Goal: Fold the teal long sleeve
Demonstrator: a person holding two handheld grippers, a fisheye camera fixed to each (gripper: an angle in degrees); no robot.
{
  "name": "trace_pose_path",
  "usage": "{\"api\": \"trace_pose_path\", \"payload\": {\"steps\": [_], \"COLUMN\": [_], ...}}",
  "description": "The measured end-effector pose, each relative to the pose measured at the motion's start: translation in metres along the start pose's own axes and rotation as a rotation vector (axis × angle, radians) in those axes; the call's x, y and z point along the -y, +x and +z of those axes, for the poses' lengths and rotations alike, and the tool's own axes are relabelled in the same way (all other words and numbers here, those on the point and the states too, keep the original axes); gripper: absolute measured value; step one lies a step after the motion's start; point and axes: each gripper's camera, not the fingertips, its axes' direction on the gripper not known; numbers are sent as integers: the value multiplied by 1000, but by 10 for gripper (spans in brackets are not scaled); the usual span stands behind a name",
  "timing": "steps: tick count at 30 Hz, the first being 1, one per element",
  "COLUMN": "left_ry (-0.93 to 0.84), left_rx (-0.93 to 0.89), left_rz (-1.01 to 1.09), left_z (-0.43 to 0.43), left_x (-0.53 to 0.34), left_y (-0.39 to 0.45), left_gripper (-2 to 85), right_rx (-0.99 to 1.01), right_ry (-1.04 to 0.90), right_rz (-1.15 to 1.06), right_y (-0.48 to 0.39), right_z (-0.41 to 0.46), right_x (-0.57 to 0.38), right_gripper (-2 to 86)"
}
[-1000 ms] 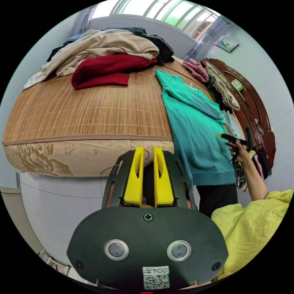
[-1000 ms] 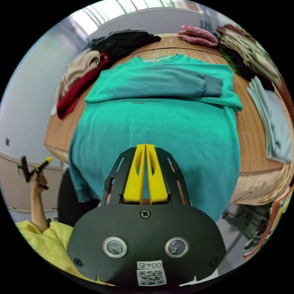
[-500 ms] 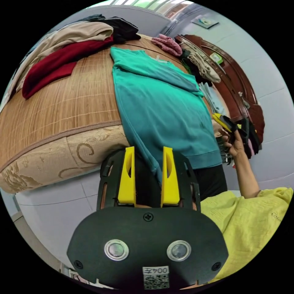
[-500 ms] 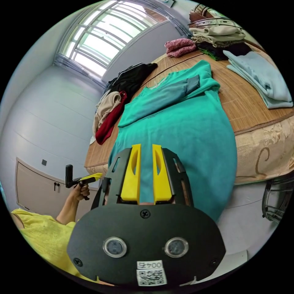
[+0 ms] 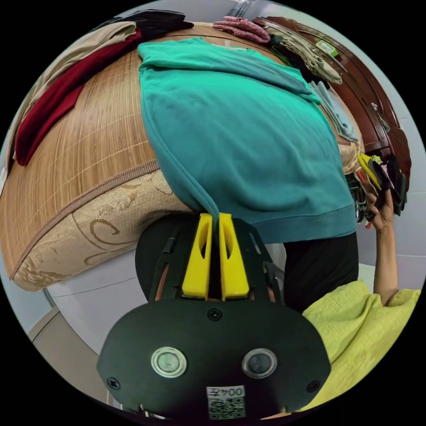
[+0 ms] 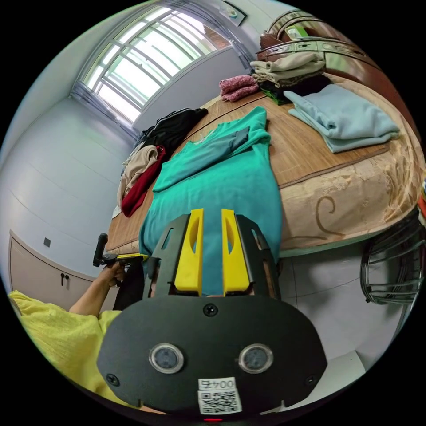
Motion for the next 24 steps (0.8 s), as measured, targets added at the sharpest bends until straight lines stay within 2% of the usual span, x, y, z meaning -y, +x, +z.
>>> {"api": "trace_pose_path", "payload": {"steps": [7, 12, 18, 24], "left_ry": [139, 153, 136, 185], "left_rx": [-92, -128, -376, -605], "left_rz": [44, 30, -63, -110], "left_z": [-51, -79, -22, 44], "left_x": [-14, -30, -43, -66], "left_y": [-10, -50, -120, -158], "left_gripper": [31, 28, 32, 60], "right_rx": [9, 20, 35, 210], "right_ry": [25, 5, -55, -42], "right_rz": [92, 124, 175, 315], "right_y": [44, 64, 94, 145], "right_z": [-60, -85, -103, -127], "right_x": [-22, -32, -48, -76], "right_gripper": [66, 65, 68, 96]}}
